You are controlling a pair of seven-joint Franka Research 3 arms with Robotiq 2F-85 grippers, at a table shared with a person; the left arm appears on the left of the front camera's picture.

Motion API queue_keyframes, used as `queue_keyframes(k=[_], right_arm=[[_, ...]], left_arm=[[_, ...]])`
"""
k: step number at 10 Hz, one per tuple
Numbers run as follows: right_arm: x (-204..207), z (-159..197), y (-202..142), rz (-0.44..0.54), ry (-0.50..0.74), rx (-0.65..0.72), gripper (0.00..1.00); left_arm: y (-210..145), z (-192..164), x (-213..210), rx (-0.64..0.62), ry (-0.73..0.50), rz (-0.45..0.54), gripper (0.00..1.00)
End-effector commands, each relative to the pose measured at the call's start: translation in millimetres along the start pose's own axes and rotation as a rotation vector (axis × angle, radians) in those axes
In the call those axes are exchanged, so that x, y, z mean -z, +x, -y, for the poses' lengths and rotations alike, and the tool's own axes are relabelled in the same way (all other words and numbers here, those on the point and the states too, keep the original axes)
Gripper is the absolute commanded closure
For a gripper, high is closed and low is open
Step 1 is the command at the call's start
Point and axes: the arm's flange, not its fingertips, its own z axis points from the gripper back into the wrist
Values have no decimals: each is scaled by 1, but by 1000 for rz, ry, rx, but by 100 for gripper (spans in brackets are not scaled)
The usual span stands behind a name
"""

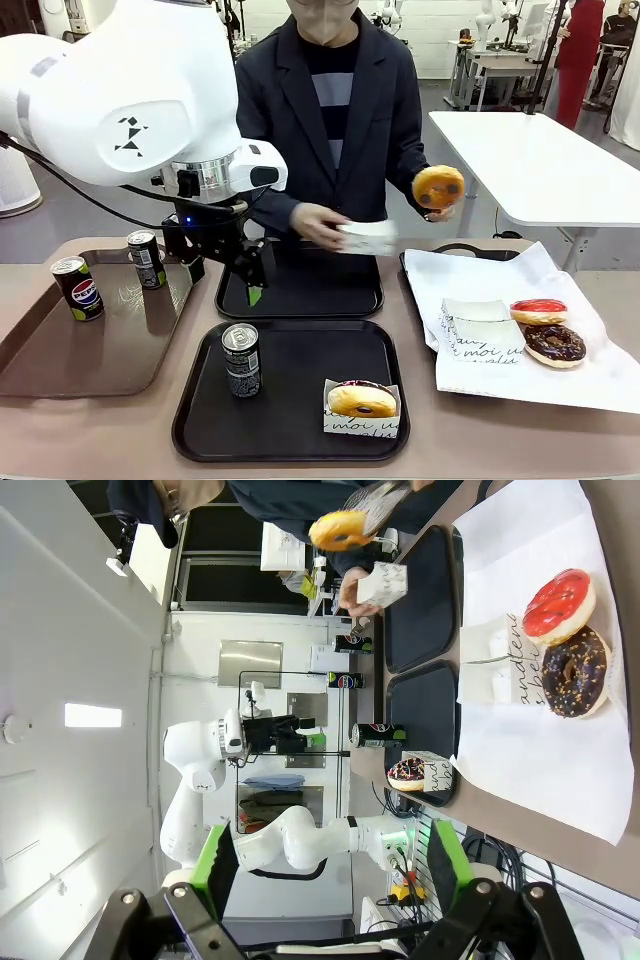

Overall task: Set up donuts and drinks on trays.
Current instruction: Pick up one Pepsi coke from the Handle tray and place it on the Flat Tray without a Pepsi coke.

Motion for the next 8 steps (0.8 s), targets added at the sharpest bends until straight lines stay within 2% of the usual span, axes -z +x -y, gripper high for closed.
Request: queue_keyframes(k=[1,5,6,8], right_arm=[[-1,0,0,-1,14,-4,0],[-1,0,0,-1,14,-4,0],[-1,0,0,-1,14,-4,0],[-1,0,0,-1,14,-4,0]], left_arm=[[1,2,-1,4,-4,15,0],[0,0,0,1,0,1,0],[8,-61,-4,-129,-1,12,0],[10,-147,-10,-284,15,-13,0]])
